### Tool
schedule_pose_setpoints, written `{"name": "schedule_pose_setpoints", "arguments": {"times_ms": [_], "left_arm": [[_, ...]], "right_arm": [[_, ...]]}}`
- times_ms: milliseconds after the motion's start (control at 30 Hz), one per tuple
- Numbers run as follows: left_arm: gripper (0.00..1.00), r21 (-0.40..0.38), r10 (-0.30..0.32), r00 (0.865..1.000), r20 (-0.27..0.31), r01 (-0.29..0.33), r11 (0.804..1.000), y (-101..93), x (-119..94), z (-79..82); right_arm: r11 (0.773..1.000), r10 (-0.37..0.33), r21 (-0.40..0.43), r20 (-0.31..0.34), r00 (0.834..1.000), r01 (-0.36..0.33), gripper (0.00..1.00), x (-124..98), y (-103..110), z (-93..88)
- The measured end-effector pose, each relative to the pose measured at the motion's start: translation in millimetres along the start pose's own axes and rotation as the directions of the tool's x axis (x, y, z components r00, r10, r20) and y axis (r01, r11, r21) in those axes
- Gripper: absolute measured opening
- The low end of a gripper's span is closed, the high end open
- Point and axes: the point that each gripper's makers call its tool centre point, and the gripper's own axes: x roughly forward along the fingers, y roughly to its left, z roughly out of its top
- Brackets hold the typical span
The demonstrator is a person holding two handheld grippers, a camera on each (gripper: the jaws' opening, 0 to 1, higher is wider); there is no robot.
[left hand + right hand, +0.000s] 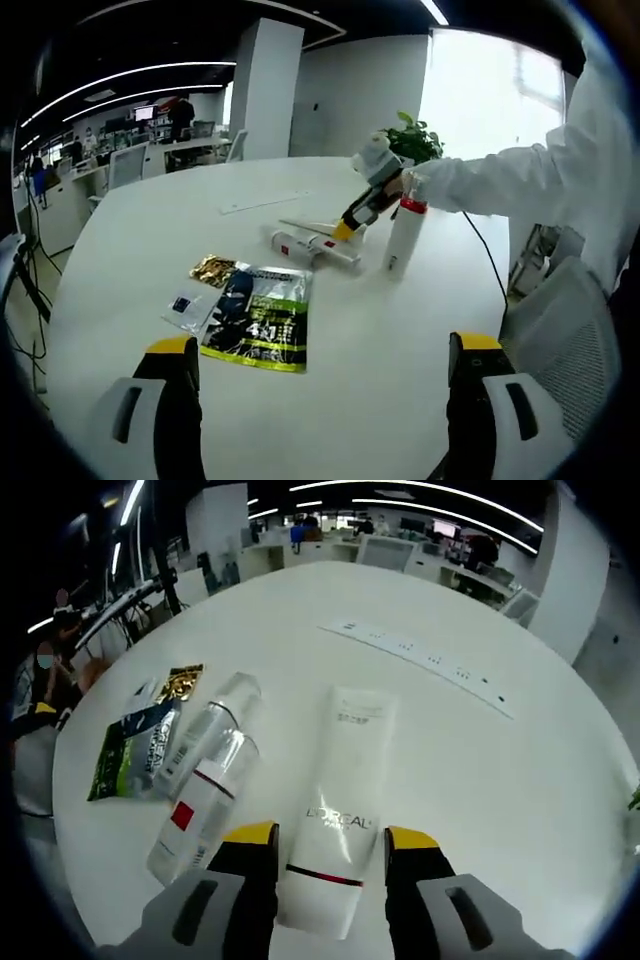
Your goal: Arrange the skincare products in the storage area until every visible bottle or jar stands upright without overlapping.
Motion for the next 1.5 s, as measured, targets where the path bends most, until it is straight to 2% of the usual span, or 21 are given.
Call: {"name": "schedule_pose_setpoints", "arguments": {"times_ms": [100, 467, 833, 900, 933, 1000, 1033, 1067, 1133, 1167, 1200, 1233, 1400, 1433, 1467, 1500], "left_arm": [[0.98, -0.003, 0.003, 1.0, 0.004, -0.003, 1.0, 1.2, 0, 0.3], [0.98, -0.011, -0.006, 1.0, -0.002, 0.006, 1.0, 0.0, 4, -2.8], [0.98, -0.015, -0.003, 1.0, 0.007, 0.003, 1.0, 1.1, 4, -1.4], [0.97, -0.016, -0.005, 1.0, 0.009, 0.005, 1.0, 0.7, 3, -1.2], [0.97, -0.019, -0.003, 1.0, 0.011, 0.004, 1.0, 1.0, 3, -0.9], [0.97, -0.02, -0.002, 1.0, 0.013, 0.002, 1.0, 1.0, 3, -0.4], [0.97, -0.021, -0.001, 1.0, 0.015, 0.001, 1.0, 1.0, 3, 0.3], [0.97, -0.022, 0.0, 1.0, 0.015, 0.001, 1.0, 1.1, 2, 0.5], [0.97, -0.024, 0.0, 1.0, 0.018, 0.0, 1.0, 1.4, 2, 1.0], [0.97, -0.029, -0.001, 1.0, 0.019, 0.001, 1.0, 1.5, 2, 0.9], [0.97, -0.034, -0.003, 1.0, 0.02, 0.003, 0.999, 1.2, 3, 1.0], [0.97, -0.036, -0.005, 1.0, 0.021, 0.006, 0.999, 1.0, 3, 1.1], [0.97, -0.043, -0.003, 1.0, 0.03, 0.005, 0.999, 1.6, 1, 3.6], [0.97, -0.044, -0.002, 1.0, 0.03, 0.003, 0.999, 1.8, 1, 3.8], [0.97, -0.044, 0.0, 1.0, 0.032, 0.002, 0.999, 2.1, 1, 4.2], [0.97, -0.046, 0.0, 0.999, 0.033, 0.002, 0.999, 2.0, 1, 4.4]], "right_arm": [[1.0, -0.001, -0.015, -0.006, 1.0, 0.001, 0.35, -3, 9, -1.7], [1.0, 0.0, -0.009, 0.007, 1.0, 0.0, 0.28, 7, -9, 3.8], [0.999, -0.004, 0.05, 0.006, 1.0, 0.003, 0.24, 10, -9, 2.2], [0.996, 0.008, 0.089, 0.017, 1.0, -0.009, 0.24, 8, -8, 2.1], [0.986, 0.03, 0.161, 0.036, 0.999, -0.035, 0.24, 9, -7, 4.1], [0.966, 0.066, 0.244, 0.063, 0.996, -0.08, 0.24, 8, -7, 6.0], [0.946, 0.085, 0.307, 0.083, 0.993, -0.106, 0.23, 7, -7, 6.1], [0.939, 0.087, 0.326, 0.092, 0.992, -0.113, 0.23, 6, -9, 6.6], [0.895, 0.107, 0.421, 0.12, 0.987, -0.148, 0.23, 0, -2, 5.1], [0.864, 0.124, 0.472, 0.139, 0.983, -0.176, 0.23, -2, 0, 4.8], [0.847, 0.131, 0.496, 0.152, 0.98, -0.191, 0.23, -1, -2, 5.7], [0.818, 0.148, 0.533, 0.172, 0.974, -0.218, 0.23, -2, -2, 6.3], [0.698, 0.187, 0.652, 0.234, 0.954, -0.297, 0.23, -5, -3, 13.4], [0.682, 0.19, 0.662, 0.25, 0.95, -0.31, 0.23, -6, -3, 16.1], [0.648, 0.2, 0.685, 0.27, 0.942, -0.334, 0.23, -8, -3, 21.0], [0.625, 0.205, 0.696, 0.289, 0.935, -0.352, 0.23, -10, -3, 24.1]]}}
